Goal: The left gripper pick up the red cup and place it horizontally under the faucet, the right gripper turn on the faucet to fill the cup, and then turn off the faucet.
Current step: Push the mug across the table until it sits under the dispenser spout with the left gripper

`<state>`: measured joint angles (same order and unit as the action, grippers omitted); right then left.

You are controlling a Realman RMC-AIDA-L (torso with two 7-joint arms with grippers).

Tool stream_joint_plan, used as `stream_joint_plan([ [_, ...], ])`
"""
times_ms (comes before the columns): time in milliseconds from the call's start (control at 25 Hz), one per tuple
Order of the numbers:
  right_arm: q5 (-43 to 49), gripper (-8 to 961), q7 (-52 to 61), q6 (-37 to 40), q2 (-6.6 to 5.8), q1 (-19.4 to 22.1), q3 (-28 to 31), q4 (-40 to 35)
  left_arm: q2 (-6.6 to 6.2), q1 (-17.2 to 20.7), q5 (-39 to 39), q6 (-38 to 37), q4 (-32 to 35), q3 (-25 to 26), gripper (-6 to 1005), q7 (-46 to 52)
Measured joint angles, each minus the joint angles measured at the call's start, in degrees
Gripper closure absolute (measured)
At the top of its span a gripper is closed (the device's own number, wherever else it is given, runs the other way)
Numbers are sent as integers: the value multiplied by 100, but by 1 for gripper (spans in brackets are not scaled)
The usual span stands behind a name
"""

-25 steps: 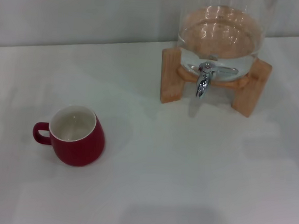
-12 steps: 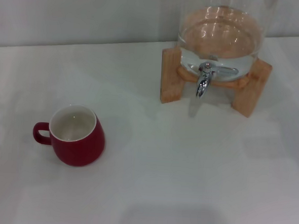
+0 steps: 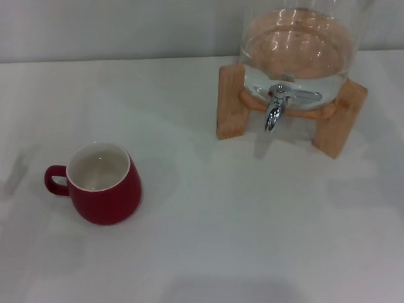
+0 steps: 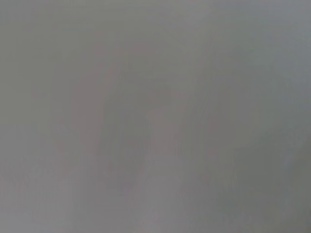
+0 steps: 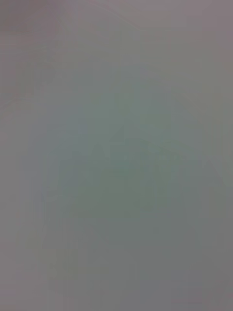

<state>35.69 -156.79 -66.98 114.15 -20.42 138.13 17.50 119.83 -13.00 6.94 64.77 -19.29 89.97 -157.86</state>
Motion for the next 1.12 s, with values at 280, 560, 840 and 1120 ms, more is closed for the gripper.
stream_joint_plan([
  [280, 5, 280, -14, 118, -18, -98, 4, -1, 10, 214, -14, 293, 27, -191, 169, 21],
  [560, 23, 280, -26, 149, -17, -198, -5, 0, 9, 316, -8, 301, 46, -473, 170, 21],
  [840, 27, 280, -28, 169, -24, -216, 3, 2, 13, 354, -21, 367, 49, -762, 170, 19],
  [1120, 27, 280, -28, 171, -49, -243, 3, 7, 15, 521, -32, 447, 49, -936, 170, 23],
])
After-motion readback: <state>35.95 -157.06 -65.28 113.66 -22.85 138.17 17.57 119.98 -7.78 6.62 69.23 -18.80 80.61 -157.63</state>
